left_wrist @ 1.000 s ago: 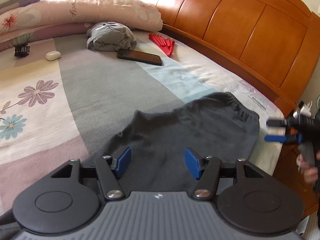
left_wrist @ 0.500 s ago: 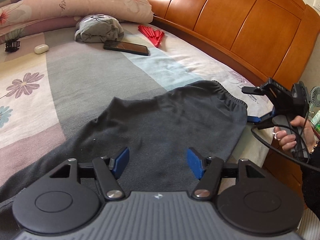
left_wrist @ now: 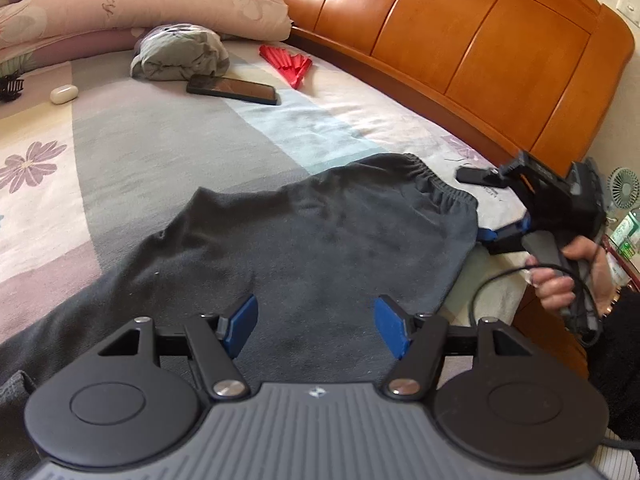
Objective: Fold clothes
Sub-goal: 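Close the right gripper on the elastic waistband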
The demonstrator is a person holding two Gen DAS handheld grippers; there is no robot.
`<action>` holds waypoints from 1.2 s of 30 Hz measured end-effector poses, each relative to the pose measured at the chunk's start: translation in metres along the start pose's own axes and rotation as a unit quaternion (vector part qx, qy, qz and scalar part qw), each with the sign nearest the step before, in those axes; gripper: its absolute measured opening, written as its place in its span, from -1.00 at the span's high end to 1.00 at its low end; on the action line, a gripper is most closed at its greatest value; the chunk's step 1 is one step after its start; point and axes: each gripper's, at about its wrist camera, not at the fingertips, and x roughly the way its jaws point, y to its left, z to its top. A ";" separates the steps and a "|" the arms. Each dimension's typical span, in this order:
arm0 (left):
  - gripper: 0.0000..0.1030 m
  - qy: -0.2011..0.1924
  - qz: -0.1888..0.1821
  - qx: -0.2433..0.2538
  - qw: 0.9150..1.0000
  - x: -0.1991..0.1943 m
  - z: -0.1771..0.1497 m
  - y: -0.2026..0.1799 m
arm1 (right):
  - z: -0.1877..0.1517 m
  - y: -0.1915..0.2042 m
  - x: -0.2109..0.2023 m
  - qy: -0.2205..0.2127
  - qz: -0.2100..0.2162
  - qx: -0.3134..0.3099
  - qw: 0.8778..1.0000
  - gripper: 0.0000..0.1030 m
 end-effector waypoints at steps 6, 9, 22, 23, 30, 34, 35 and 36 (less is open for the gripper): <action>-0.26 -0.003 -0.001 -0.007 1.000 -0.004 -0.003 0.003 | -0.001 0.000 0.005 0.016 0.015 0.013 1.000 -1.00; -0.26 -0.001 0.001 -0.016 1.000 -0.003 -0.005 0.009 | -0.018 0.010 0.007 0.022 0.022 -0.016 0.999 -1.00; -0.32 0.000 0.010 -0.031 0.999 -0.007 -0.011 0.017 | -0.008 0.005 0.023 -0.050 0.016 -0.012 0.999 -1.00; -0.32 0.000 0.010 -0.033 0.999 -0.007 -0.011 0.018 | -0.008 0.006 0.024 -0.049 0.012 -0.015 0.999 -1.00; -0.36 -0.003 0.011 -0.039 0.999 -0.010 -0.012 0.022 | -0.008 0.002 0.025 -0.040 -0.009 -0.021 0.999 -0.75; -0.36 -0.002 0.010 -0.043 0.999 -0.009 -0.013 0.024 | -0.011 -0.010 0.017 -0.050 -0.011 -0.018 0.999 -0.24; -0.36 -0.001 0.010 -0.042 0.999 -0.010 -0.013 0.024 | -0.012 -0.012 0.016 -0.051 -0.013 -0.017 0.998 -0.15; -0.36 -0.001 0.009 -0.042 0.999 -0.010 -0.014 0.024 | -0.012 -0.013 0.016 -0.053 -0.016 -0.016 0.998 -0.10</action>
